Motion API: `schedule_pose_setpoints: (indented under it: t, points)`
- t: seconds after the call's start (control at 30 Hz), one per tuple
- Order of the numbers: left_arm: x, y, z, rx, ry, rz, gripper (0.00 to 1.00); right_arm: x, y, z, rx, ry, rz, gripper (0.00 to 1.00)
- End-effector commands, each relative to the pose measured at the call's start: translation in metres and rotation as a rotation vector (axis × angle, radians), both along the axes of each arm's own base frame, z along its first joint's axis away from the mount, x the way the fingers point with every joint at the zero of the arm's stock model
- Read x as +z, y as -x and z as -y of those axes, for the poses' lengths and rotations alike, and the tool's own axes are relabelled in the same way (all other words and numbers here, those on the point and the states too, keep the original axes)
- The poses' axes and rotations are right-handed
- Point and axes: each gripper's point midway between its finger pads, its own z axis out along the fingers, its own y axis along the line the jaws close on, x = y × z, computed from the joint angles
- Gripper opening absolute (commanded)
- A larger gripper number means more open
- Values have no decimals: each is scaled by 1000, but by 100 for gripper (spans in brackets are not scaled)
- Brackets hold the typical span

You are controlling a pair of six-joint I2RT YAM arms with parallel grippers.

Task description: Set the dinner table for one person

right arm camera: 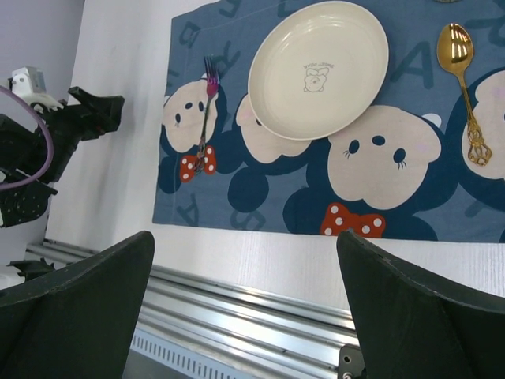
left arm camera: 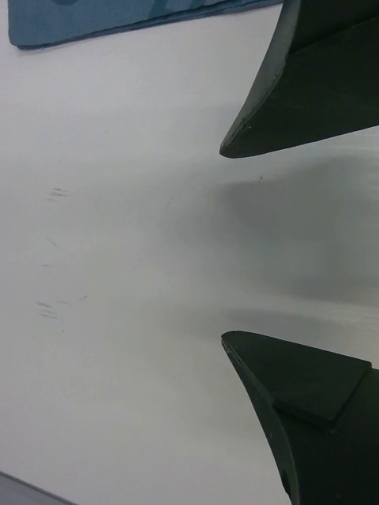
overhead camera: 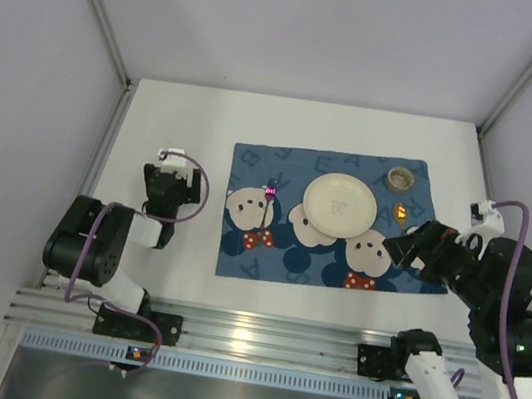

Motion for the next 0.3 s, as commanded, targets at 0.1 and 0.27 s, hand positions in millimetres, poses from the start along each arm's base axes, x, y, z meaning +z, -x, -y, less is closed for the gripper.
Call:
schedule_pose_setpoints:
  t: [0.1, 0.27]
  points:
    - [30, -11, -12, -17, 92, 186, 98, 5, -1, -8, 33, -36, 40, 100]
    - [21, -9, -12, -22, 84, 153, 98, 9, -8, -12, 32, -67, 57, 100]
